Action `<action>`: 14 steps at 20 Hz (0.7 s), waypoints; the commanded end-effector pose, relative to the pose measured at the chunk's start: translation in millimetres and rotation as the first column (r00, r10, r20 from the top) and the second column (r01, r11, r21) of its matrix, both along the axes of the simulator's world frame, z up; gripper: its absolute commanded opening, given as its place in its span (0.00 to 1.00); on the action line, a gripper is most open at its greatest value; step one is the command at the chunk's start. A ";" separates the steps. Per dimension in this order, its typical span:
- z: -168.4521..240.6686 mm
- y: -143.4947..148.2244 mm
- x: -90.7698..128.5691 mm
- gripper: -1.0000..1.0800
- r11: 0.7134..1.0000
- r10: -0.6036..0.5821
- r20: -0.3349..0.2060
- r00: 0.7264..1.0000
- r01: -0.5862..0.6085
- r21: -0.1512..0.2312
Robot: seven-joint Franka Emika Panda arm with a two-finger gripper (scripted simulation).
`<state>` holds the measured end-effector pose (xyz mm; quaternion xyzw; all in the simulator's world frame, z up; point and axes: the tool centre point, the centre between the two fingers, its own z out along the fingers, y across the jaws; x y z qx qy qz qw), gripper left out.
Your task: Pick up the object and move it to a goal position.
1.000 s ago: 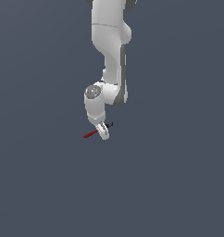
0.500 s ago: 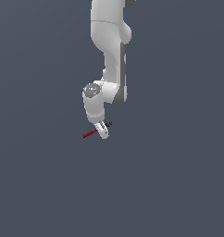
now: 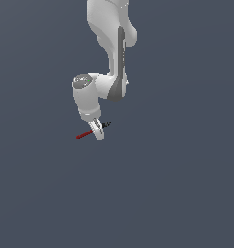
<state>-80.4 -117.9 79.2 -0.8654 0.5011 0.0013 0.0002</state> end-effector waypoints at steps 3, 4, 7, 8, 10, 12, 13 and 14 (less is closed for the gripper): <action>42.8 -26.8 4.2 0.00 1.000 0.000 0.001 1.000 0.000 -0.001; 52.3 -32.6 5.3 0.00 1.000 0.000 0.001 1.000 0.000 -0.001; 78.3 -48.8 8.5 0.00 1.000 0.000 0.001 1.000 0.000 -0.002; 86.0 -53.3 9.6 0.00 1.000 0.001 0.001 1.000 -0.001 -0.002; 99.5 -62.0 11.6 0.00 1.000 0.001 0.001 1.000 -0.001 -0.002; 110.9 -69.0 13.5 0.00 1.000 0.001 0.001 1.000 -0.001 -0.002; 115.8 -71.8 14.4 0.00 1.000 0.001 0.001 1.000 -0.001 -0.002; 120.0 -74.6 15.2 0.00 1.000 0.001 0.001 1.000 -0.001 -0.002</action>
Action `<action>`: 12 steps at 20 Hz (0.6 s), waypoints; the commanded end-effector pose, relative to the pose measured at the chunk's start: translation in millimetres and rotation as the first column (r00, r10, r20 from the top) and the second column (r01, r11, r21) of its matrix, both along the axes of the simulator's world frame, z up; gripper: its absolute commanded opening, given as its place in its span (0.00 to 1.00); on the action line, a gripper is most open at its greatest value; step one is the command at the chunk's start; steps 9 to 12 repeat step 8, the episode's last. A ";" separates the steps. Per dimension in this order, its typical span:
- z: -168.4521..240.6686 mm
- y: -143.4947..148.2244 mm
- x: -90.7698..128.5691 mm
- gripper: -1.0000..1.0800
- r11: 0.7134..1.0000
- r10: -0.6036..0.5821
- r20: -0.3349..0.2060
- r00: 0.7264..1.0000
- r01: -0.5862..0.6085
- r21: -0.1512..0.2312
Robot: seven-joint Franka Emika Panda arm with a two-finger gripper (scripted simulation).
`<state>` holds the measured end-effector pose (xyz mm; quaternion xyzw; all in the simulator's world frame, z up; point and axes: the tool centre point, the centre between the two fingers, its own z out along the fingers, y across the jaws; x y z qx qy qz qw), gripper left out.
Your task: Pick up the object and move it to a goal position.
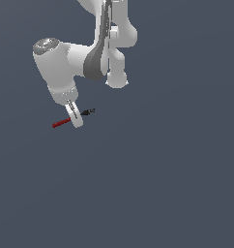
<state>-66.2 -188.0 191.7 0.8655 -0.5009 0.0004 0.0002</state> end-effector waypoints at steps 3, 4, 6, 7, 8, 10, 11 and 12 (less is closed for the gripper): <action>17.4 -10.3 3.2 0.00 1.000 0.002 -0.001 1.000 -0.002 0.000; 19.6 -11.8 3.8 0.00 1.000 0.002 -0.001 1.000 -0.002 0.000; 22.5 -13.5 4.5 0.00 1.000 0.003 -0.001 1.000 -0.003 0.000; 23.2 -14.0 4.7 0.00 1.000 0.003 -0.001 1.000 -0.003 0.000; 23.4 -14.1 4.8 0.00 1.000 0.003 -0.001 1.000 -0.003 0.000; 23.4 -14.1 4.8 0.00 1.000 0.003 -0.001 1.000 -0.003 0.000; 23.4 -14.1 4.8 0.00 1.000 0.003 -0.001 1.000 -0.003 0.000; 23.4 -14.1 4.8 0.00 1.000 0.003 -0.001 1.000 -0.003 0.000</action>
